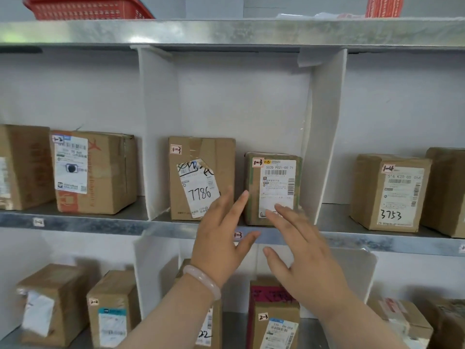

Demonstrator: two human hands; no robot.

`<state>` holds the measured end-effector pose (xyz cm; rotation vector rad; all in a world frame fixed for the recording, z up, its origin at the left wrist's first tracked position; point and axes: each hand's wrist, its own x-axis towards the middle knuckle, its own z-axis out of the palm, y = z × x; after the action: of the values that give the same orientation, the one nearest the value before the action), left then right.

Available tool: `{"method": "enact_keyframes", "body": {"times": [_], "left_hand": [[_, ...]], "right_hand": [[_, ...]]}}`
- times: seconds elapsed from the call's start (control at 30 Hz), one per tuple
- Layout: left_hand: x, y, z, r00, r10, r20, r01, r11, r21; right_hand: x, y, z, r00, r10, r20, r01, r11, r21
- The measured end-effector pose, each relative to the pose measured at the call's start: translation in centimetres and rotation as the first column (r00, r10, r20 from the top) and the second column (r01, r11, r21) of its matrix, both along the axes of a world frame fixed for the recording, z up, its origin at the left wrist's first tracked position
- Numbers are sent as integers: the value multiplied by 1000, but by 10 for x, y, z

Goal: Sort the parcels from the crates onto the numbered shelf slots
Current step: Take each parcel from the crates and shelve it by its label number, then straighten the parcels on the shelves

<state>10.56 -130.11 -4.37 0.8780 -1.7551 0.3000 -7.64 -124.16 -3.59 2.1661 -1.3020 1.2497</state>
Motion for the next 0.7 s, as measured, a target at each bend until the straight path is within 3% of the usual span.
{"method": "enact_keyframes", "body": {"times": [0.13, 0.33, 0.53, 0.7], "left_hand": [[81, 25, -14, 969, 241, 59, -240, 971, -26], [229, 74, -16, 828, 553, 96, -559, 827, 61], [373, 122, -4, 696, 699, 162, -711, 702, 27], [476, 146, 6, 687, 712, 146, -722, 691, 23]], "right_hand": [[68, -11, -6, 987, 151, -57, -146, 986, 79], [212, -15, 0, 933, 346, -94, -341, 938, 65], [369, -8, -4, 900, 428, -85, -419, 902, 103], [488, 4, 7, 872, 486, -65, -481, 873, 78]]}}
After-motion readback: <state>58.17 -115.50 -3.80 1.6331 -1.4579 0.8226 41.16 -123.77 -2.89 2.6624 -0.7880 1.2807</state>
